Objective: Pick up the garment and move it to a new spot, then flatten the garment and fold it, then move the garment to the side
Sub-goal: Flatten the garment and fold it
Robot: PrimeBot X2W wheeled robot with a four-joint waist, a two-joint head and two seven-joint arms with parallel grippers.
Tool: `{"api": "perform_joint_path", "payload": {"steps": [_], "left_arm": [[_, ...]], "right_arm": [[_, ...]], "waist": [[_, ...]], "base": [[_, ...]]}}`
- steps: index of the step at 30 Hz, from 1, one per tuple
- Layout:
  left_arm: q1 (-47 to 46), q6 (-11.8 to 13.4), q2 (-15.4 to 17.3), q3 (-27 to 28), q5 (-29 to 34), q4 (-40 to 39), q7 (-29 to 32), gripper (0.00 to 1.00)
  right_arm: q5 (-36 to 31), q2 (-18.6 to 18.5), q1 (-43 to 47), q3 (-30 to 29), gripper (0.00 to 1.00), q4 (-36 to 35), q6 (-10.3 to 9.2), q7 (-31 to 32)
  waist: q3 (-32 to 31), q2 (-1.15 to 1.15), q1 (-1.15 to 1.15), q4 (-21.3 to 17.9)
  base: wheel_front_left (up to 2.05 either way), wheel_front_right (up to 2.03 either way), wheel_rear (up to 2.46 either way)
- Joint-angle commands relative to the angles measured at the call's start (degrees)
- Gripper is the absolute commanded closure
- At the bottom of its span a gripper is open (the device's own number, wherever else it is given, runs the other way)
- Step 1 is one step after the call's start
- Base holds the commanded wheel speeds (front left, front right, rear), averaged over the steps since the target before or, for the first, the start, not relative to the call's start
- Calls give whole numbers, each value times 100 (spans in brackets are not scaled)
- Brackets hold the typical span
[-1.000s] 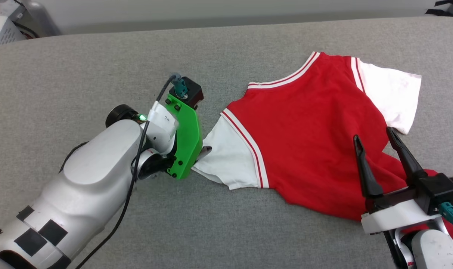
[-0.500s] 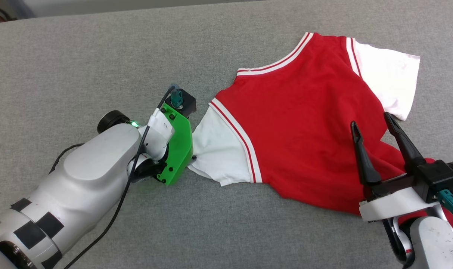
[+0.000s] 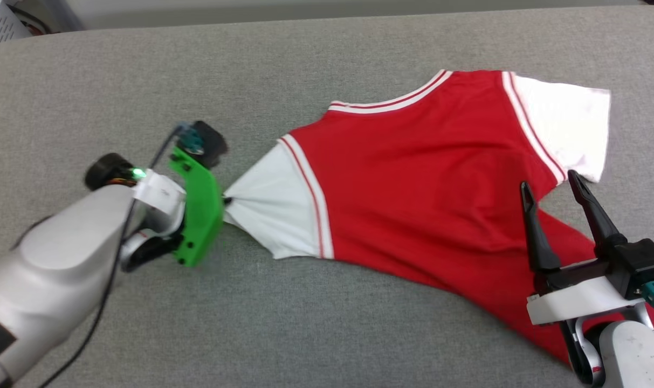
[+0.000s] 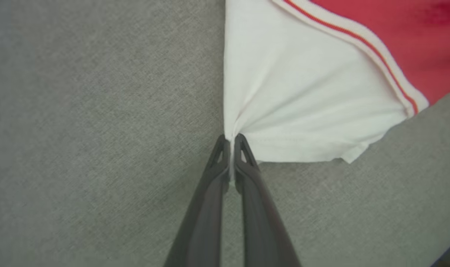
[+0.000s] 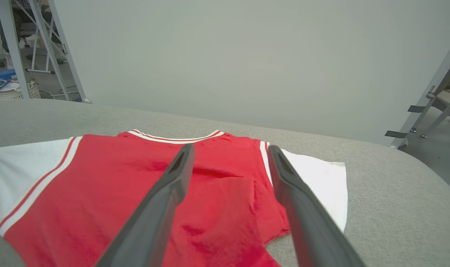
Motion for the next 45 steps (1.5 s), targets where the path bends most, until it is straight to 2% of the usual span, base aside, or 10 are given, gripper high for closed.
{"api": "perform_joint_path", "payload": {"steps": [1, 10, 16, 20, 22, 23, 31, 35, 40, 45], "left_arm": [[-147, -14, 170, 48, -61, 33, -17, 100], [-448, 220, 698, 373, -152, 677, -117, 100], [-385, 315, 587, 343, -93, 1483, -245, 100], [-164, 322, 332, 350, -222, 1999, -370, 99], [-86, 284, 181, 354, -268, 2167, -470, 41], [-73, 266, 105, 370, -269, 2239, -593, 0], [-250, 176, -201, 399, 9, 2467, -1570, 0], [-418, 107, -221, 583, -174, 2351, -1709, 0], [-747, 44, -63, 670, -426, 2130, -1176, 0], [-934, 4, 85, 651, -961, 1861, 66, 0]], "right_arm": [[-40, 17, 36, 4, 0, -33, -4, -26], [-27, -15, -115, 78, 0, -27, -4, -26], [-32, -25, -169, 24, 0, 7, -4, -26], [-36, -42, -176, -5, 0, 46, -4, -26], [-43, -47, -164, -37, 0, 56, -4, -26], [-52, -50, -153, -62, 0, 64, -4, -26], [-60, -75, -25, -205, 0, 80, -4, -26], [-58, -54, 89, -255, 0, 71, -4, -26], [-56, -36, 125, -271, 0, 35, -4, -26], [-38, -26, 99, -286, 0, -14, -4, -26]], "waist": [[7, 0, 0, 10], [267, 0, 0, -217], [415, 0, 0, -368], [433, 0, 0, -391], [406, 0, 0, -365], [378, 0, 0, -337], [11, 0, 0, -33], [-121, 0, 0, 92], [-122, 0, 0, 135], [5, 0, 0, 87]], "base": [[0, 0, 0], [0, 0, 0], [0, 0, 0], [0, 0, 0], [0, 0, 0], [0, 0, 0], [0, 0, 0], [0, 0, 0], [0, 0, 0], [0, 0, 0]]}}
